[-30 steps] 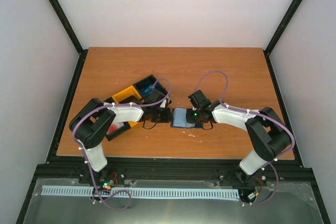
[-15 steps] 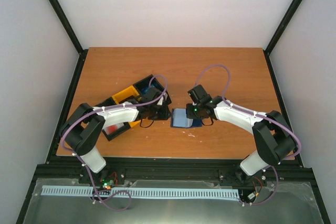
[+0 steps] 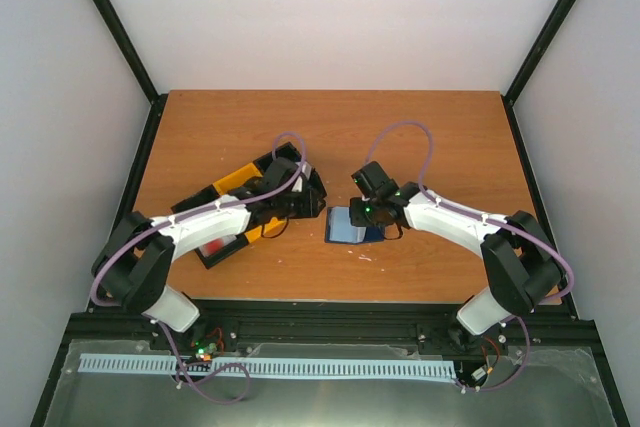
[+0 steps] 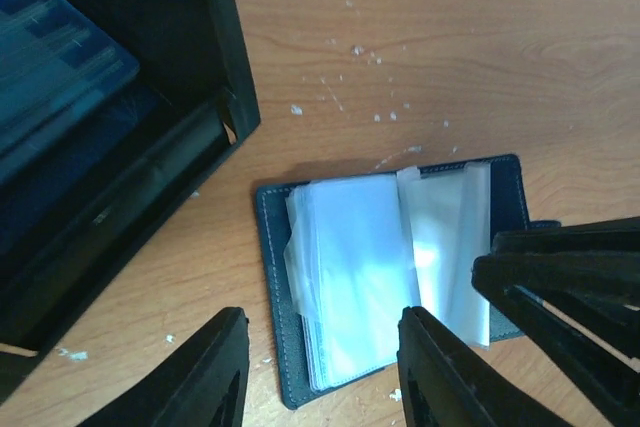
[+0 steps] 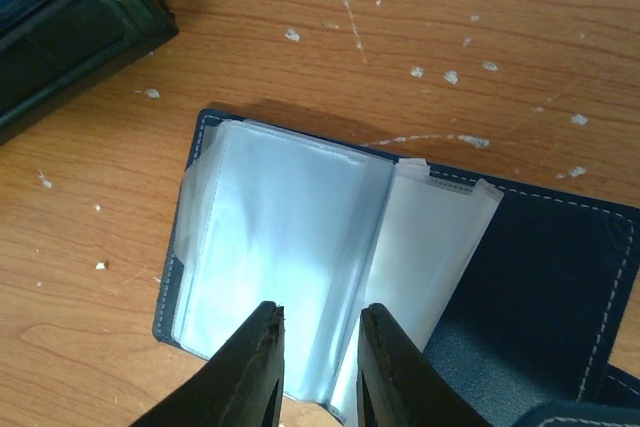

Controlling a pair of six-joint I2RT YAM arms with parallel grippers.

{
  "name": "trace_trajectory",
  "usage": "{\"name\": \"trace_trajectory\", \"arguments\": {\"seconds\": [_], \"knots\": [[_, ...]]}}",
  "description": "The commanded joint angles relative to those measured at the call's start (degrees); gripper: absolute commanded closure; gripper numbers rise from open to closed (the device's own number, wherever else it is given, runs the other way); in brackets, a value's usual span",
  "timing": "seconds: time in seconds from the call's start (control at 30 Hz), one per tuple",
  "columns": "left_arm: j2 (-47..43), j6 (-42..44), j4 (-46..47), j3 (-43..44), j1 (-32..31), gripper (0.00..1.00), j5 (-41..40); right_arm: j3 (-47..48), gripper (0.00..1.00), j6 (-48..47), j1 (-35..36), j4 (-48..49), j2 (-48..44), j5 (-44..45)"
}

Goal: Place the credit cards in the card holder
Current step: Open the card holder at the center of the board.

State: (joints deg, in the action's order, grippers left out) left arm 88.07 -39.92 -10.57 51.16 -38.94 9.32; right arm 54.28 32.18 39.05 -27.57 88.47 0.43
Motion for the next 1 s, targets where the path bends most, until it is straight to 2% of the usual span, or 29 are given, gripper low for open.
{"name": "trace_trajectory", "arguments": {"seconds": [0.0, 0.27, 0.4, 0.53, 0.6, 0.77, 0.9, 0.97], "knots": [[-3.6, 0.2, -2.5, 0.6, 3.2, 0.56, -2.1, 1.5, 0.78, 0.6, 0.3, 1.5, -0.2, -0.9], [-9.9, 3.2, -11.5, 1.9, 8.1, 0.45, -7.1, 0.2, 0.76, -0.1, 0.3, 6.5, -2.2, -1.5], [-11.6, 7.3, -17.0, 2.9, 10.7, 0.44, -8.4, 0.5, 0.76, -1.2, 0.2, 8.4, -0.9, -3.8], [-12.5, 6.6, -25.0, 6.3, 16.1, 0.45, -8.2, 1.9, 0.76, -3.4, 0.2, 8.8, 1.8, -9.0], [-13.3, 4.9, -28.7, 7.9, 18.0, 0.45, -8.6, 3.0, 0.77, -4.0, 0.8, 7.6, 2.7, -13.3], [-16.3, -0.1, -38.3, 8.5, 18.7, 0.49, -10.5, 5.8, 0.76, -6.7, 3.4, 6.3, 3.6, -14.6], [-18.4, -11.4, -54.0, 9.7, 18.7, 0.51, -13.3, 5.8, 0.77, -7.3, 3.5, 5.4, 2.6, -13.6], [-19.3, -16.7, -62.4, 9.4, 18.7, 0.57, -15.0, 5.7, 0.76, -7.9, 3.5, 4.5, 2.0, -12.8]]}}
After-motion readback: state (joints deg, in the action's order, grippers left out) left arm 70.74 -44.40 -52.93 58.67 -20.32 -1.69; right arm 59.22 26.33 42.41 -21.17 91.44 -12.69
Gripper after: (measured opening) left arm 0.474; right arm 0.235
